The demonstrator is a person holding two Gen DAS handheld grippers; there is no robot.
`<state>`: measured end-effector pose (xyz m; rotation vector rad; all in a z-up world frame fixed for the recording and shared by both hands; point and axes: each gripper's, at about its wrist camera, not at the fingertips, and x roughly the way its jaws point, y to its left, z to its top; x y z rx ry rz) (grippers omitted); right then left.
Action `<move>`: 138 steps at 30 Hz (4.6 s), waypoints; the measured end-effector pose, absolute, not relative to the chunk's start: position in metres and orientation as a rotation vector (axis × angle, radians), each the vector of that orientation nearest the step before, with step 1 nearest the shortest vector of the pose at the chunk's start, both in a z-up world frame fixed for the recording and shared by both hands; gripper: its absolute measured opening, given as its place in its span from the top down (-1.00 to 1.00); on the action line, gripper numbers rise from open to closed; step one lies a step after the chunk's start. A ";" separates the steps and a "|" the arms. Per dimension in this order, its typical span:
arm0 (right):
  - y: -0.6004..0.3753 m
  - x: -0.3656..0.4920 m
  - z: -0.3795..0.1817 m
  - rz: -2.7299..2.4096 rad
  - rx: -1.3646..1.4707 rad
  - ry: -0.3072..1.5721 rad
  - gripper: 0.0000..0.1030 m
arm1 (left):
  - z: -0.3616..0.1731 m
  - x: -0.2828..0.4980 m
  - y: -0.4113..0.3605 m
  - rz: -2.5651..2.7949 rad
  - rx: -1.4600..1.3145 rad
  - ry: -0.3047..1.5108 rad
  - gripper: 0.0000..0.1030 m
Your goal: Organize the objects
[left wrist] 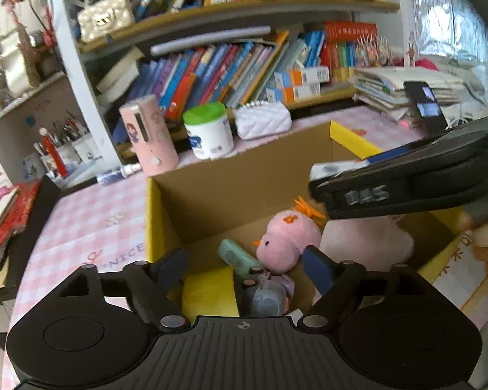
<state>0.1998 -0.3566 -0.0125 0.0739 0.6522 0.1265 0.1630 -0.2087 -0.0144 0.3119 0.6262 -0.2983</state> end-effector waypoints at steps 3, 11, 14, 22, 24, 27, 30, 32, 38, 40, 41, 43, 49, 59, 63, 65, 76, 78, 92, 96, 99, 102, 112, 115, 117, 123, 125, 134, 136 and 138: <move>-0.348 0.208 -0.015 0.171 0.049 0.670 -0.11 | -0.007 0.150 -0.204 -0.284 0.318 0.605 -0.75; -0.316 0.225 -0.031 0.299 -0.052 0.779 -0.12 | -0.002 0.130 -0.192 -0.264 0.294 0.610 -0.78; -0.312 0.224 -0.034 0.307 -0.063 0.787 -0.15 | -0.001 0.126 -0.188 -0.254 0.269 0.612 -0.78; -0.334 0.191 -0.006 0.211 0.031 0.665 -0.43 | 0.004 0.119 -0.173 -0.173 0.208 0.635 -0.79; -0.339 0.176 0.003 0.164 0.049 0.613 -0.47 | 0.009 0.115 -0.166 -0.138 0.199 0.626 -0.80; -0.343 0.151 0.016 0.091 0.064 0.544 -0.61 | 0.015 0.107 -0.151 -0.071 0.183 0.603 -0.93; -0.340 0.123 0.026 -0.019 0.092 0.478 -0.89 | 0.022 0.101 -0.135 0.004 0.128 0.588 -0.94; -0.333 0.100 0.028 -0.132 0.107 0.435 -1.00 | 0.028 0.093 -0.121 0.047 0.064 0.584 -0.94; -0.291 0.047 0.015 -0.164 0.061 0.475 -1.00 | 0.038 0.054 -0.090 0.082 -0.048 0.515 -1.00; -0.270 0.037 0.009 -0.118 0.006 0.526 -1.00 | 0.037 0.038 -0.083 0.062 -0.056 0.507 -1.00; -0.262 0.031 0.007 -0.095 -0.003 0.542 -1.00 | 0.036 0.031 -0.082 0.047 -0.053 0.509 -1.00; -0.249 0.019 0.005 -0.050 0.003 0.566 -1.00 | 0.033 0.017 -0.079 0.014 -0.031 0.518 -1.00; -0.218 -0.015 0.001 0.001 0.038 0.613 -1.00 | 0.028 -0.015 -0.073 -0.030 0.047 0.518 -1.00; -0.194 -0.051 0.001 -0.004 0.055 0.618 -1.00 | 0.024 -0.038 -0.063 -0.109 0.020 0.559 -1.00; -0.195 -0.060 -0.002 -0.026 0.067 0.622 -1.00 | 0.019 -0.043 -0.063 -0.099 0.013 0.577 -1.00; -0.195 -0.061 -0.004 -0.034 0.068 0.632 -1.00 | 0.019 -0.046 -0.062 -0.093 0.015 0.576 -1.00; -0.183 -0.062 -0.008 -0.016 0.058 0.675 -1.00 | 0.014 -0.045 -0.048 -0.073 0.001 0.622 -1.00; -0.181 -0.062 -0.008 -0.016 0.053 0.674 -1.00 | 0.013 -0.045 -0.047 -0.063 0.009 0.619 -1.00; -0.169 -0.059 -0.008 0.009 -0.007 0.675 -1.00 | 0.005 -0.035 -0.048 -0.074 0.003 0.659 -1.00; -0.171 -0.057 -0.009 0.002 -0.001 0.684 -1.00 | 0.005 -0.033 -0.049 -0.073 0.008 0.668 -1.00; -0.172 -0.056 -0.010 -0.005 0.003 0.685 -1.00 | 0.005 -0.032 -0.048 -0.068 -0.003 0.679 -1.00; -0.173 -0.056 -0.010 -0.009 0.009 0.683 -1.00 | 0.005 -0.032 -0.048 -0.064 -0.004 0.681 -1.00; -0.174 -0.055 -0.011 -0.011 0.012 0.686 -1.00 | 0.004 -0.031 -0.050 -0.045 0.009 0.688 -1.00; -0.175 -0.055 -0.011 -0.010 0.015 0.688 -1.00 | 0.004 -0.031 -0.051 -0.043 0.012 0.688 -1.00; -0.175 -0.055 -0.011 -0.009 0.015 0.688 -1.00 | 0.004 -0.031 -0.051 -0.044 0.012 0.687 -1.00; -0.175 -0.055 -0.011 -0.010 0.015 0.688 -1.00 | 0.005 -0.032 -0.051 -0.045 0.012 0.689 -1.00; -0.175 -0.055 -0.011 -0.010 0.015 0.687 -1.00 | 0.005 -0.032 -0.051 -0.045 0.012 0.689 -1.00; -0.176 -0.056 -0.012 -0.004 0.017 0.682 -1.00 | 0.005 -0.031 -0.052 -0.045 0.011 0.690 -1.00; -0.175 -0.056 -0.012 -0.004 0.017 0.683 -1.00 | 0.006 -0.031 -0.052 -0.045 0.011 0.693 -1.00; -0.176 -0.056 -0.012 -0.004 0.018 0.685 -1.00 | 0.007 -0.032 -0.052 -0.045 0.009 0.691 -1.00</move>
